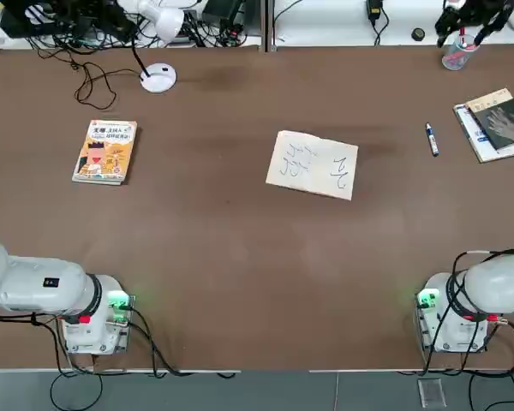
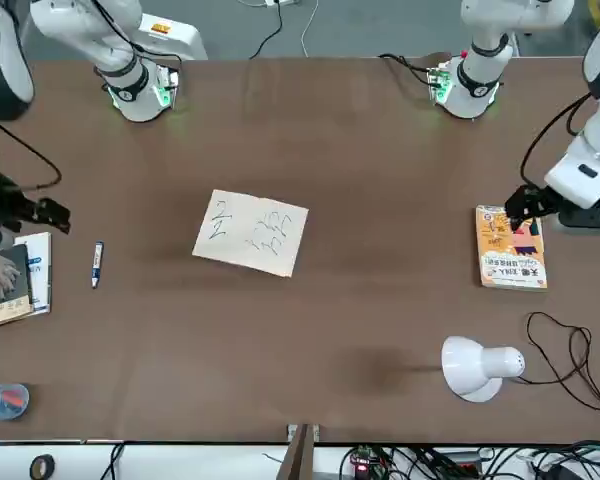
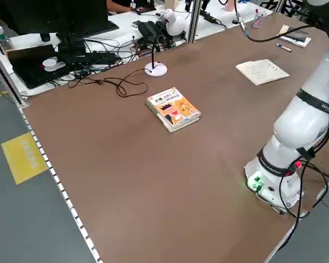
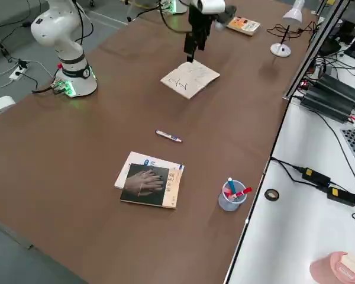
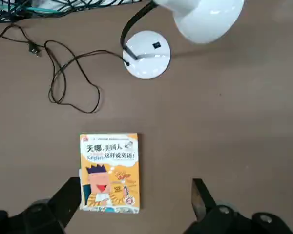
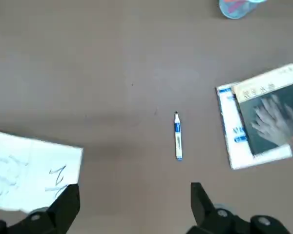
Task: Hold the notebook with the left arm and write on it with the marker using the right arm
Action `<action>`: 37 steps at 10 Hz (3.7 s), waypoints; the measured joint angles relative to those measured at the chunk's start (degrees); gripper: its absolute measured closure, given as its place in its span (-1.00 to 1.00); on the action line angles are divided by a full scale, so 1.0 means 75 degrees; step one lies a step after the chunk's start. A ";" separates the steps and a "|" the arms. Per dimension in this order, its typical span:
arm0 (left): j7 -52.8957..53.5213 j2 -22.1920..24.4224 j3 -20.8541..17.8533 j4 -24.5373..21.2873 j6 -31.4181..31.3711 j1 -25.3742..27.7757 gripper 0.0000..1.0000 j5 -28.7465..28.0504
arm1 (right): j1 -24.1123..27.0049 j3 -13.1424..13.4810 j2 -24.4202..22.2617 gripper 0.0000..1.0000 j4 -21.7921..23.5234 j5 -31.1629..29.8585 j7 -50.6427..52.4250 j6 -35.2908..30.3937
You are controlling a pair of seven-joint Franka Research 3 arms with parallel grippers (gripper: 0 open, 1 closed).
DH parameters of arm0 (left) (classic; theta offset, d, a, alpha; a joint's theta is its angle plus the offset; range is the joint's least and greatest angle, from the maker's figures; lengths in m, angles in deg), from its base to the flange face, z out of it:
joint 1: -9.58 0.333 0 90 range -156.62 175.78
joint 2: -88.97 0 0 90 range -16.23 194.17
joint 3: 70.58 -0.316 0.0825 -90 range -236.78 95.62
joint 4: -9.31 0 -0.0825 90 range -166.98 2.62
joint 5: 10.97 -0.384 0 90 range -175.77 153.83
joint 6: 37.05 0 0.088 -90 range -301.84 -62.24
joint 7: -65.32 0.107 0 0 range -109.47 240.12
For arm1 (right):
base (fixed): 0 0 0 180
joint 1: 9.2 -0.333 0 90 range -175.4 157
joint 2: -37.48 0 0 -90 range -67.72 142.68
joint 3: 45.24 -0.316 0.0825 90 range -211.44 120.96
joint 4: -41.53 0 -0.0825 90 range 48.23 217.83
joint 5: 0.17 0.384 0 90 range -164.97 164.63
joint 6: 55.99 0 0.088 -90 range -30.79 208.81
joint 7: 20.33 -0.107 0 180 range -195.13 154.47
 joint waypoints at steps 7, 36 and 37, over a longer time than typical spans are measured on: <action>0.1074 0.0240 -0.0036 0.0312 0.1218 0.0678 -1.00 0.0014 | 0.0157 0.0435 -0.0698 -1.00 -0.0789 -0.0052 -0.0014 -0.1561; 0.1215 0.0143 -0.0022 0.0601 0.2950 0.1053 -1.00 0.0190 | 0.0453 -0.0083 -0.0630 -1.00 0.0376 -0.0052 -0.0076 0.0375; 0.1215 0.0141 -0.0022 0.0597 0.2950 0.1053 -1.00 0.0190 | 0.0453 -0.0084 -0.0630 -1.00 0.0376 -0.0052 -0.0077 0.0400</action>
